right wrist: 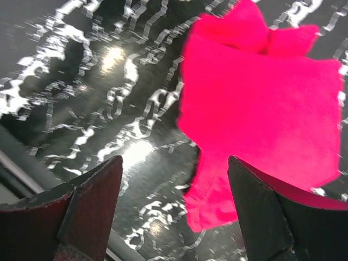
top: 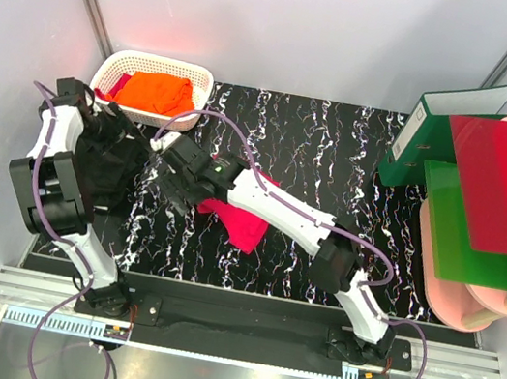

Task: Fold and stack the t-shirts
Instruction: Flatten out the tshirt

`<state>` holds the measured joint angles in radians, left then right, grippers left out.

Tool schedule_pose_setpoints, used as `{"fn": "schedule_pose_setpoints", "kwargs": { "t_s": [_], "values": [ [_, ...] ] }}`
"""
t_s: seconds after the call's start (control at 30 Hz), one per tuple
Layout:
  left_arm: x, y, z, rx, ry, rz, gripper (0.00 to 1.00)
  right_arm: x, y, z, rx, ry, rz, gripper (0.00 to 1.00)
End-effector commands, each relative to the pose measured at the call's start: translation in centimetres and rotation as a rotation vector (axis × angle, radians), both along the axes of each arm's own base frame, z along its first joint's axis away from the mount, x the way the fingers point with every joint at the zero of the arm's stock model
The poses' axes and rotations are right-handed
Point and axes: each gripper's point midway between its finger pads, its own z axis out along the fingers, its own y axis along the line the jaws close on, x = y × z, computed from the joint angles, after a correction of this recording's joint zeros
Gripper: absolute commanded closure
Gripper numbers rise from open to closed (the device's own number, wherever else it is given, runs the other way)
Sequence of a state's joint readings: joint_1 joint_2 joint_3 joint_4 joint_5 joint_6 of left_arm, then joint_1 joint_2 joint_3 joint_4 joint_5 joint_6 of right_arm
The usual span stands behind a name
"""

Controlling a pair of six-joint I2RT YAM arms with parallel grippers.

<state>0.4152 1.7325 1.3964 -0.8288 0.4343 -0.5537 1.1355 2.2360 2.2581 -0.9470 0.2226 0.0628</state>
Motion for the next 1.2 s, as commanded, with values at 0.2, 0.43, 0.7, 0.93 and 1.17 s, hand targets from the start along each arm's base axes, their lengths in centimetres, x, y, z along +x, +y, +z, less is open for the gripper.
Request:
{"fn": "schedule_pose_setpoints", "kwargs": {
  "t_s": [0.2,0.43,0.7,0.93,1.17],
  "values": [
    [1.4,-0.4,0.6,-0.012,-0.051,-0.041,0.01,-0.7,2.3,-3.6,0.045,0.142,-0.003,0.14],
    [1.5,-0.5,0.7,-0.017,-0.054,-0.045,0.01,3.0,1.1,-6.3,0.002,0.101,-0.151,0.25],
    [1.5,-0.7,0.9,-0.017,-0.060,-0.051,0.01,5.6,-1.2,-3.6,-0.019,-0.038,-0.262,1.00],
    [1.2,-1.1,0.7,-0.016,-0.055,-0.060,0.01,6.8,-3.7,2.3,-0.004,-0.176,-0.298,1.00],
    [0.9,-1.4,0.4,-0.020,-0.053,-0.061,0.01,7.2,-5.4,4.4,-0.022,-0.245,-0.322,1.00]
  ]
}}
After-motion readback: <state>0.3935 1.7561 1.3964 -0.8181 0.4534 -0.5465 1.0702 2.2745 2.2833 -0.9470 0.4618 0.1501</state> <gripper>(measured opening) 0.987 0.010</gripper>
